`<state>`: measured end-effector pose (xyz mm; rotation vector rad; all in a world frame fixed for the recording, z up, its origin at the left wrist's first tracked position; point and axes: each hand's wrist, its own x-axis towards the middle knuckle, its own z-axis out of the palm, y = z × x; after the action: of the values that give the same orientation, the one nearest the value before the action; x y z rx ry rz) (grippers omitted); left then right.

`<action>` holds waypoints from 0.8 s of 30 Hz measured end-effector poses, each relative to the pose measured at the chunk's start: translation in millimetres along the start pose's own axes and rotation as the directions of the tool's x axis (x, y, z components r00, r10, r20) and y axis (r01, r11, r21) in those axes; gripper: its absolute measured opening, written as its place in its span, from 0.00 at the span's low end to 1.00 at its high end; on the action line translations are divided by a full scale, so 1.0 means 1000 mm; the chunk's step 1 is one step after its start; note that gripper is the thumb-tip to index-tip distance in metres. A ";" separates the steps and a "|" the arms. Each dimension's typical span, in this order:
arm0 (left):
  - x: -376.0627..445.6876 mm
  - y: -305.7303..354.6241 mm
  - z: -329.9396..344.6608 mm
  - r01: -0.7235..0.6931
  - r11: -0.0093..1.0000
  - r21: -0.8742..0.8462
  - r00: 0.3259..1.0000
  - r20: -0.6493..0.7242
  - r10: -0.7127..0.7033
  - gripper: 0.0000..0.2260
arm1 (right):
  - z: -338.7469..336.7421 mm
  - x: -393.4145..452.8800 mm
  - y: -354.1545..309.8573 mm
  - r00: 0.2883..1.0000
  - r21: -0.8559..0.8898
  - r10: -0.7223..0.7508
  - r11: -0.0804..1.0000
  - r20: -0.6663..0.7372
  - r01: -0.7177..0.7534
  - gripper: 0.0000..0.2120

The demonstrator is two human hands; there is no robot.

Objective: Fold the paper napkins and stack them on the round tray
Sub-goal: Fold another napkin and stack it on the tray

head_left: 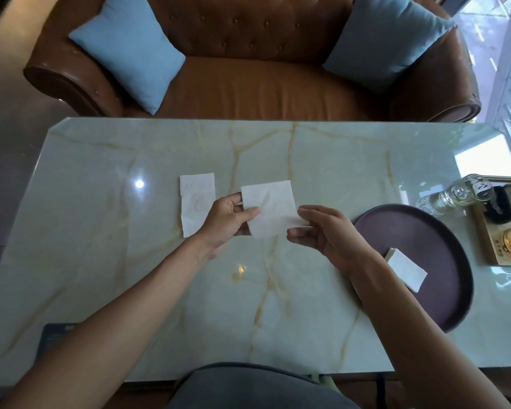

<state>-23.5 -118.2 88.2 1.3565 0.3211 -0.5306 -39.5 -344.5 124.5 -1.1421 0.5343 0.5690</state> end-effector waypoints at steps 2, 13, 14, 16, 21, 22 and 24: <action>0.001 -0.004 0.001 0.018 1.000 -0.020 1.000 -0.007 -0.018 0.10 | -0.001 0.000 -0.001 1.000 0.163 0.030 0.986 0.005 -0.031 0.08; -0.006 -0.013 0.007 0.209 0.956 -0.206 0.974 0.129 -0.186 0.15 | -0.015 0.010 0.012 0.953 -0.463 -0.189 0.884 -0.237 0.060 0.19; -0.007 -0.014 0.007 0.210 0.953 -0.219 0.974 0.133 -0.184 0.15 | -0.015 0.011 0.013 0.960 -0.484 -0.161 0.875 -0.228 0.032 0.19; -0.007 -0.015 0.007 0.213 0.949 -0.232 0.972 0.149 -0.182 0.14 | -0.015 0.012 0.015 0.983 -0.446 -0.064 0.895 -0.172 -0.020 0.18; -0.006 -0.013 0.007 0.256 0.937 -0.237 0.952 0.229 -0.202 0.20 | -0.014 0.016 0.019 0.993 -0.369 -0.043 0.930 -0.106 0.000 0.06; -0.005 -0.012 0.007 0.267 0.934 -0.238 0.949 0.231 -0.213 0.24 | -0.013 0.016 0.019 0.993 -0.371 -0.061 0.928 -0.104 0.018 0.04; -0.004 -0.011 0.007 0.239 0.951 -0.196 0.960 0.196 -0.201 0.27 | -0.012 0.018 0.020 0.991 -0.397 -0.094 0.917 -0.100 0.047 0.03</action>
<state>-33.2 -125.5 82.6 1.0589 0.3788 -0.7734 -40.5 -347.2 95.4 -1.5811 0.4877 0.5631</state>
